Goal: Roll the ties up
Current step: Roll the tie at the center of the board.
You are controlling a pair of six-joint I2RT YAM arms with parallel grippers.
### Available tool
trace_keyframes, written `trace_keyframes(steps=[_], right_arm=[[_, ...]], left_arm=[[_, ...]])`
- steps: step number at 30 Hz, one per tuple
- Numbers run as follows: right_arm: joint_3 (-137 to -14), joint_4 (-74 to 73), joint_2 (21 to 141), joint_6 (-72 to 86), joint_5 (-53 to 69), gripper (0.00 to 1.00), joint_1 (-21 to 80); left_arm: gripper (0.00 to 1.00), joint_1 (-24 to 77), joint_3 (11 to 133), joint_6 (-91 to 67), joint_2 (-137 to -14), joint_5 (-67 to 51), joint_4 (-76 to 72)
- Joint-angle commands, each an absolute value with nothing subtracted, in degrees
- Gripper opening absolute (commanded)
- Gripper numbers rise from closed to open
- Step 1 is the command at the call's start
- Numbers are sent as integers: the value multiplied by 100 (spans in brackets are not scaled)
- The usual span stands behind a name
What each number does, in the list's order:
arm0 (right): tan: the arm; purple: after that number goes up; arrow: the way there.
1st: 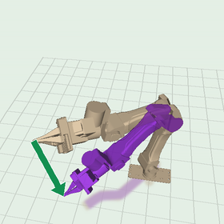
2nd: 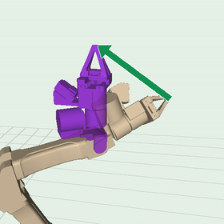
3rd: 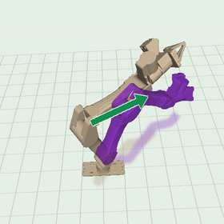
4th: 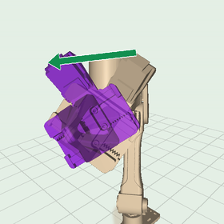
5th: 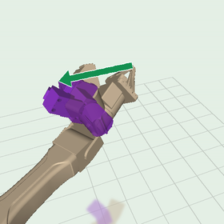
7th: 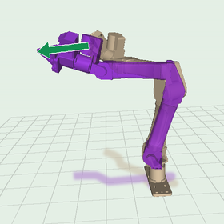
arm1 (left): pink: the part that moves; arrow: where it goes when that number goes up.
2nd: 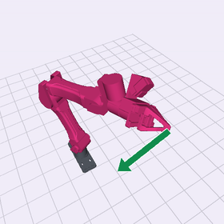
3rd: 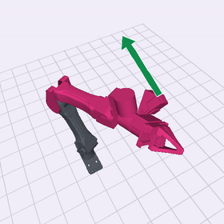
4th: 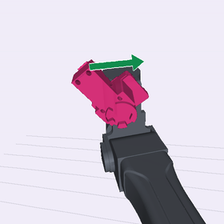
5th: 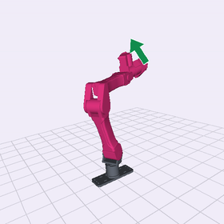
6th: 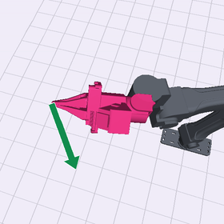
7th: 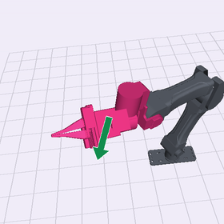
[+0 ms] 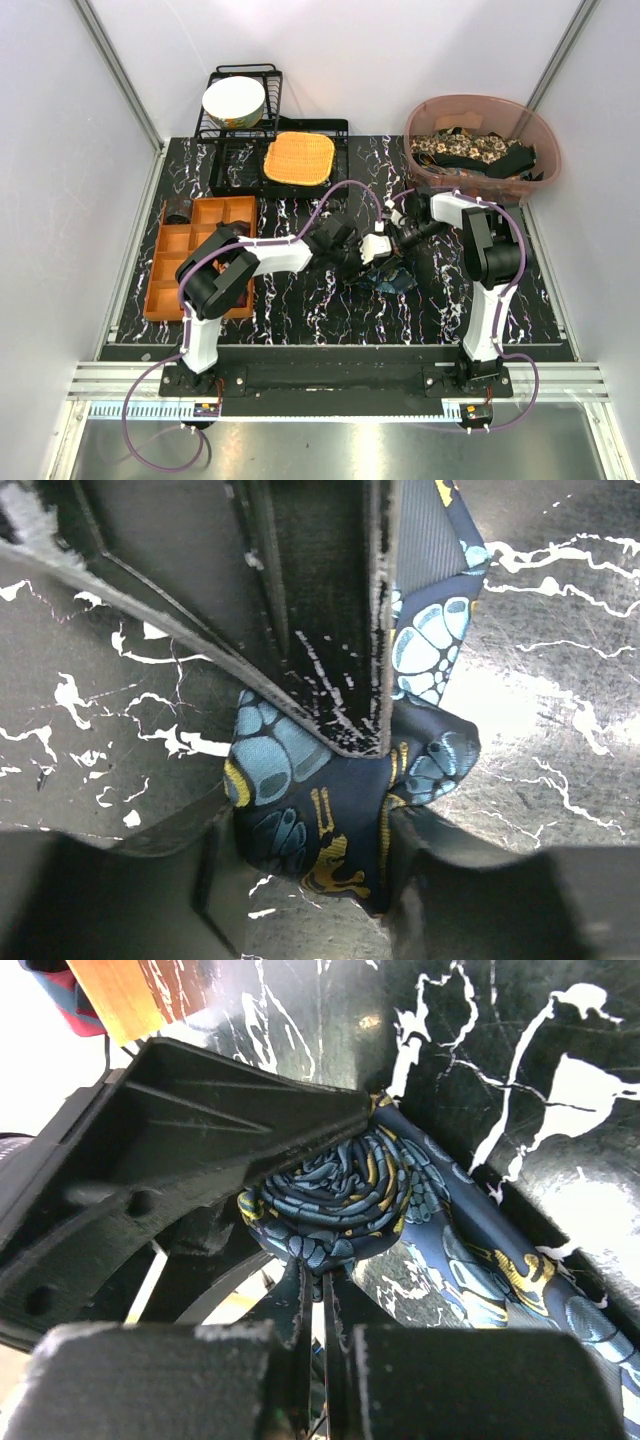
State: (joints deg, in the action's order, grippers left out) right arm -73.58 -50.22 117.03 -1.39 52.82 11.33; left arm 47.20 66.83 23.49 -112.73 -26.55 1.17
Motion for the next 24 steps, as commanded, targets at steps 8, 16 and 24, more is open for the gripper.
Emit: trace_keyframes(steps=[8,16,24], right_arm=[[-7374,-4896,12111,-422,3298,0,1274],[-7488,-4904,12173,-466,2673,0,1485],[-7804,-4860,12480,-484,2426,0,1661]], left_arm=[[63,4597,6451,2171,-11566,-3014,26],[70,4597,6337,1917,-11304,-3524,-562],[72,4553,5986,1618,-10969,-3559,-931]])
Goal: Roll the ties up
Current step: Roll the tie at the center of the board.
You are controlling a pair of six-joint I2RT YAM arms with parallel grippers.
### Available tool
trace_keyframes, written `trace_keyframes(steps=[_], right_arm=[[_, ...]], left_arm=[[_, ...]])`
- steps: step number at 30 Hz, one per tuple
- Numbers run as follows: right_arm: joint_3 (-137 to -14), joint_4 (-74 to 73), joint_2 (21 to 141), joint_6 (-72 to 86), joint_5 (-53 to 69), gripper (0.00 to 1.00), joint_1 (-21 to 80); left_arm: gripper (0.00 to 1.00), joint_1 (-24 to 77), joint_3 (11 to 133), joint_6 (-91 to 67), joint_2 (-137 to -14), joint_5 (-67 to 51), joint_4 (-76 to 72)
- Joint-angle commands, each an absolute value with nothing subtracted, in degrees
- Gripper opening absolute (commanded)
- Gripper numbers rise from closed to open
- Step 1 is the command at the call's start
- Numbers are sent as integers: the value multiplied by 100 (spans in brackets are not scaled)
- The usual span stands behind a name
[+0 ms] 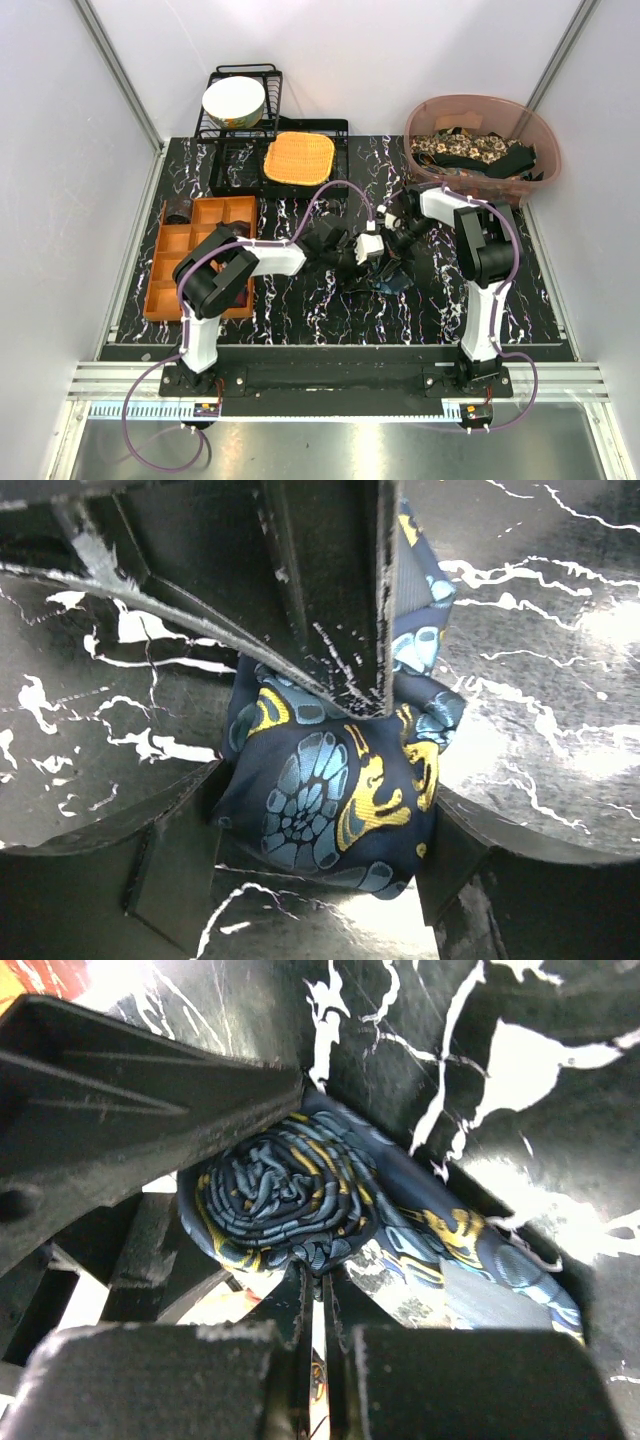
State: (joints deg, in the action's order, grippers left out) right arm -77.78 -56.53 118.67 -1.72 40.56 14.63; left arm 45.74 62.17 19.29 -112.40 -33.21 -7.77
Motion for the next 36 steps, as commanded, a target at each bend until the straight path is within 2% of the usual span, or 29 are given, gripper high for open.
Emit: trace_keyframes(steps=[1,14,15,19,25,28,29,31,34,36], right_arm=[[-7839,-4852,12515,-475,2408,0,1661],[-8156,-4869,12981,-580,2092,0,1802],[-8130,-4869,12981,-580,2100,0,1793],[-8130,-4869,12964,-589,2101,0,1802],[-8182,-4939,13017,-712,2118,0,1837],[-8218,-5010,13060,-782,2144,0,1846],[-8235,-5036,13061,-791,2153,0,1846],[-8270,-5062,13113,-817,2171,0,1854],[-8279,-5089,13105,-809,2162,0,1854],[-8288,-5098,13122,-800,2171,0,1846]], left_arm=[[72,4553,5968,1574,-10943,-3551,-949],[77,4246,5573,1556,-10521,-3673,-1229],[79,4210,5529,1556,-10364,-3700,-1265],[99,4096,5493,1975,-9819,-3613,-994],[99,4096,5257,2452,-9027,-3270,-693],[99,4017,4801,2408,-8772,-3759,-1290],[99,3991,4642,2356,-8754,-3962,-1945],[99,3964,4282,1051,-8929,-3816,-3036],[99,3894,5155,1668,-9473,-4753,-1894],[99,3894,4915,1287,-9685,-4616,-2648]])
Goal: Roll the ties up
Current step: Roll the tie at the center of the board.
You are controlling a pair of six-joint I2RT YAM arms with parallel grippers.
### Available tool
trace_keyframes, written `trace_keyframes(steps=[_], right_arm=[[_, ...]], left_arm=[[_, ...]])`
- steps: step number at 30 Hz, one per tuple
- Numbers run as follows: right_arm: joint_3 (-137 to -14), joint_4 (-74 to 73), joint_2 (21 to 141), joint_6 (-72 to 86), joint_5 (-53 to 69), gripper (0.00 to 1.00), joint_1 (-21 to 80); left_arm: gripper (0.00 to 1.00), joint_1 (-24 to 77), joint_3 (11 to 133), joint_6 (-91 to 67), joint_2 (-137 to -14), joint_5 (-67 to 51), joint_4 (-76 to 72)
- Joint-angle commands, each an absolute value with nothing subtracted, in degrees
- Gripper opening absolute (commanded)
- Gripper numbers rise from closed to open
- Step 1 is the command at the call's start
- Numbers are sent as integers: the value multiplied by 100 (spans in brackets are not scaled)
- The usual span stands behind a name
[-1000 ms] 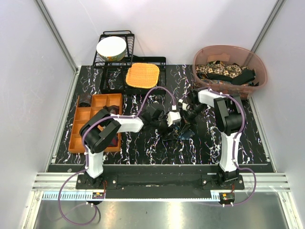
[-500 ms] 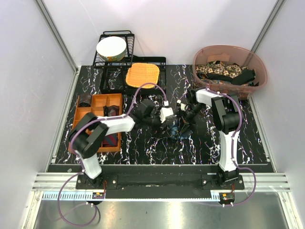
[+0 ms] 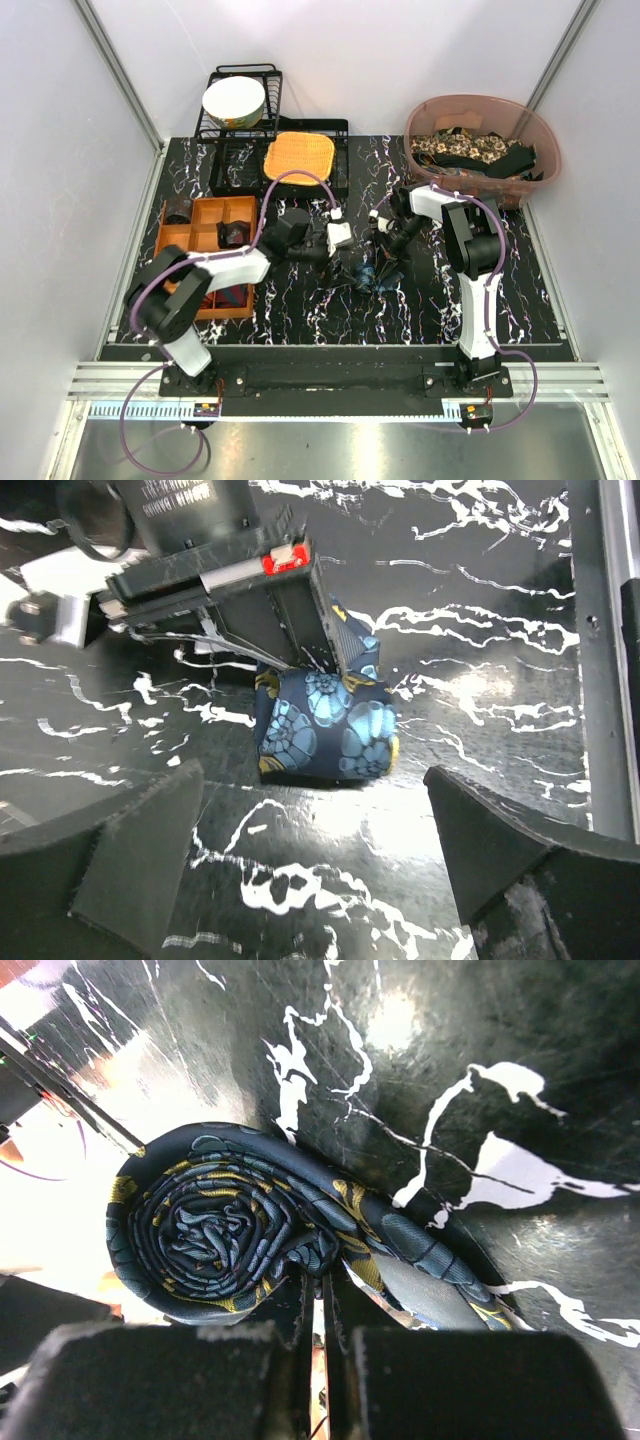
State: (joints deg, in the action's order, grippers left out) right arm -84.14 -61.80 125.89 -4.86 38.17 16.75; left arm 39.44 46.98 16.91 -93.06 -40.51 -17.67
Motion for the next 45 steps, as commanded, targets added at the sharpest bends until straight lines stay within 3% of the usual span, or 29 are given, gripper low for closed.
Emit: trace_keyframes(steps=[1,4,10,23,41,45], right_arm=[[-8288,-5080,13131,-791,2171,0,1854],[-8306,-5106,13166,-765,2215,0,1854],[-8350,-5168,13201,-774,2206,0,1846],[-8358,-5168,13228,-738,2250,0,1854],[-8358,-5168,13228,-730,2241,0,1846],[-8358,-5177,13236,-721,2232,0,1854]], left_arm=[[99,3902,4391,1248,-9720,-4606,-3968],[99,4095,4428,1547,-10036,-4167,-4272],[99,4148,4597,1661,-10573,-4438,-4746],[93,4605,5976,2321,-11056,-3604,-2136],[93,4597,5203,2215,-10969,-3138,-2584],[86,4588,5151,2215,-10995,-3146,-2768]])
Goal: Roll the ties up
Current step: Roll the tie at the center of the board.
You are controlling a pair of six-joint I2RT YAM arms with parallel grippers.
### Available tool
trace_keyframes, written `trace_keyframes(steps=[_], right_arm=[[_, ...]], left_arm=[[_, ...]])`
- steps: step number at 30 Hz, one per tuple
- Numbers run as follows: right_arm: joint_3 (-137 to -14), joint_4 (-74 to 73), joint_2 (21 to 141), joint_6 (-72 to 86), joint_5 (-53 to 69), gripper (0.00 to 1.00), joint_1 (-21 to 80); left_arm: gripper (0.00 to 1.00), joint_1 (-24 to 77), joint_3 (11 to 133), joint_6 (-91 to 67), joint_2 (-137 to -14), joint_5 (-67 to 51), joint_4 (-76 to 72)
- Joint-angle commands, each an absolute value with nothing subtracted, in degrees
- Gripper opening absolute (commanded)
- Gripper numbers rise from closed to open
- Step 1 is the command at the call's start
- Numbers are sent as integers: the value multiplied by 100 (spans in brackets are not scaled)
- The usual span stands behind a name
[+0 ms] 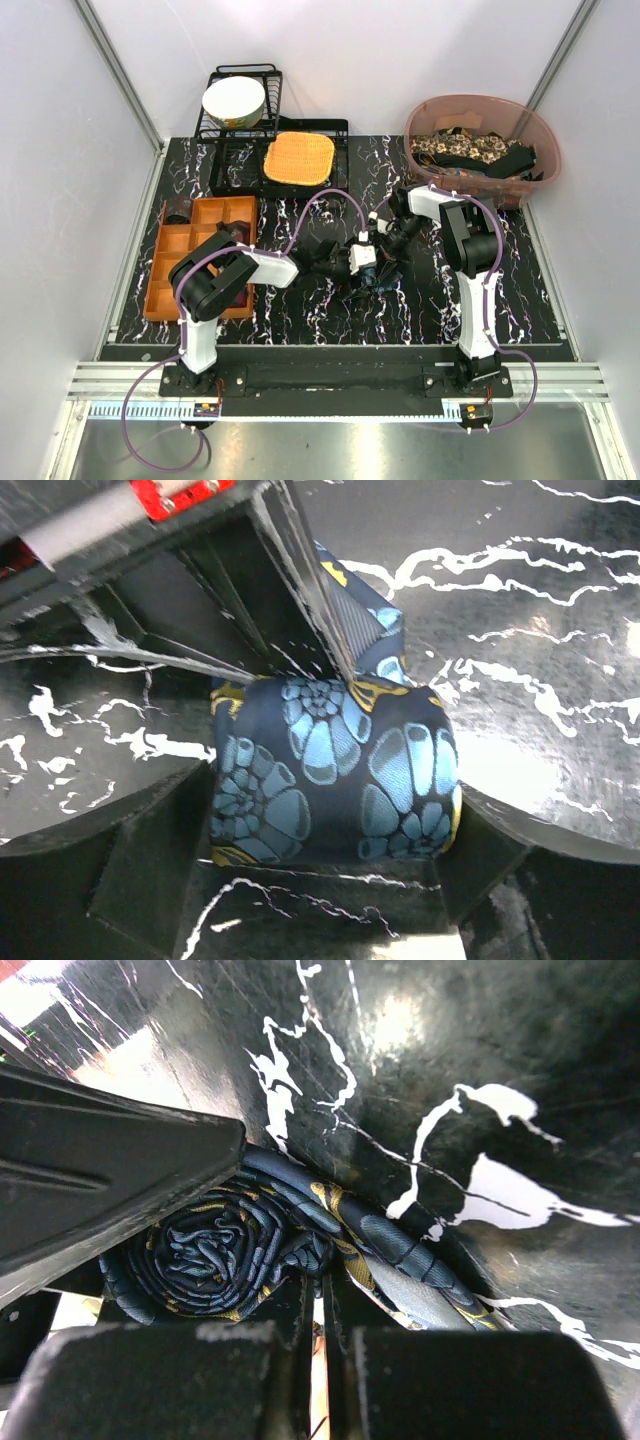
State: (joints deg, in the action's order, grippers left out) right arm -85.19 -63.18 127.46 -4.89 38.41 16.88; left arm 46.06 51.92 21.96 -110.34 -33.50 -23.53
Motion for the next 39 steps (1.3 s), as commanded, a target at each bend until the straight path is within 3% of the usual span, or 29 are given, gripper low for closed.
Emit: trace_keyframes(steps=[1,13,14,18,24,26,29,33,39], right_arm=[[-8358,-5168,13219,-729,2232,0,1854],[-8367,-5168,13263,-694,2241,0,1854],[-8367,-5168,13245,-694,2241,0,1854],[-8332,-5177,13193,-703,2224,0,1854],[-8218,-5247,13026,-589,2574,0,1846],[-8218,-5343,12894,-554,2750,7,1837],[-8226,-5519,12473,-492,3137,15,1645],[-8279,-5739,12025,-343,3838,18,1101],[-8095,-5573,11979,-396,3850,15,1011]], left_arm=[[85,4579,5150,2197,-10995,-3207,-2838],[81,4553,5554,1775,-11039,-3516,-3051],[78,4553,5589,1767,-11100,-3507,-2998],[51,4535,5704,2064,-11162,-3401,-2532],[33,4439,5502,2206,-11066,-3279,-2031],[21,4438,5511,2276,-11039,-3296,-1776],[10,4430,5537,2513,-11021,-3322,-1372],[2,4412,5520,2934,-11021,-3445,-1011],[0,4394,5589,3111,-11083,-3594,-791]])
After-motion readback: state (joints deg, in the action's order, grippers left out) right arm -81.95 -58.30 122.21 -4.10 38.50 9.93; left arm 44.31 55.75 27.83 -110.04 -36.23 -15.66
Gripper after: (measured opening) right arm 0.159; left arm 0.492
